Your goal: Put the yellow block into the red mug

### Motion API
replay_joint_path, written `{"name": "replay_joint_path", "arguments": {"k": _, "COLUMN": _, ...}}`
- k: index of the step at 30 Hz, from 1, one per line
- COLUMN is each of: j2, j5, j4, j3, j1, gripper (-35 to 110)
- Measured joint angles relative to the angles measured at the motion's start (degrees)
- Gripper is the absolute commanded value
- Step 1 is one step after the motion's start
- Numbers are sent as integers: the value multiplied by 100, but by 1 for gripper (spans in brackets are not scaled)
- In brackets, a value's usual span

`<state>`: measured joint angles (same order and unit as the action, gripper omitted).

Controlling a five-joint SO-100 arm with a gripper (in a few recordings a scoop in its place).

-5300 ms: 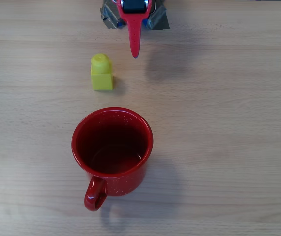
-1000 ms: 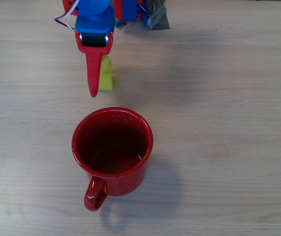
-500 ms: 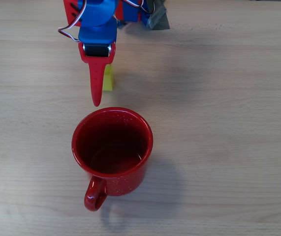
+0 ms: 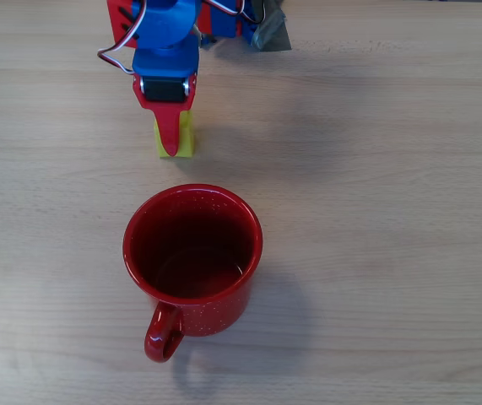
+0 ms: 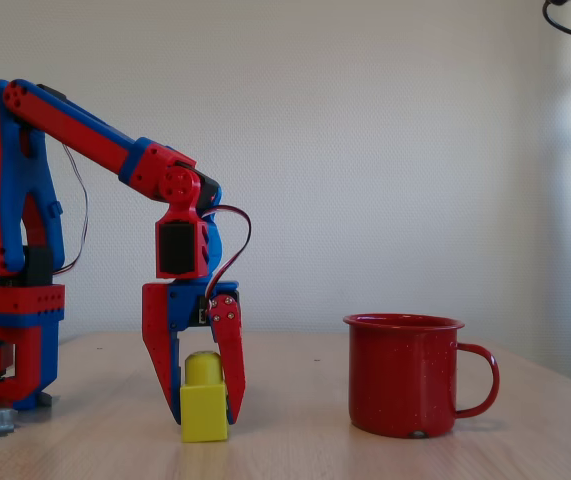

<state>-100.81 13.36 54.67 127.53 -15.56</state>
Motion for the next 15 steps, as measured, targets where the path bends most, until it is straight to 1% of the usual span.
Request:
{"name": "replay_joint_path", "arguments": {"k": 6, "j2": 0, "j5": 0, "j4": 0, "j3": 0, "j1": 0, "gripper": 1}}
{"name": "replay_joint_path", "arguments": {"k": 9, "j2": -44, "j5": 9, "j4": 272, "j3": 0, "j1": -9, "gripper": 0}}
{"name": "replay_joint_path", "arguments": {"k": 15, "j2": -1020, "j5": 0, "j4": 747, "j3": 26, "j1": 18, "gripper": 0}}
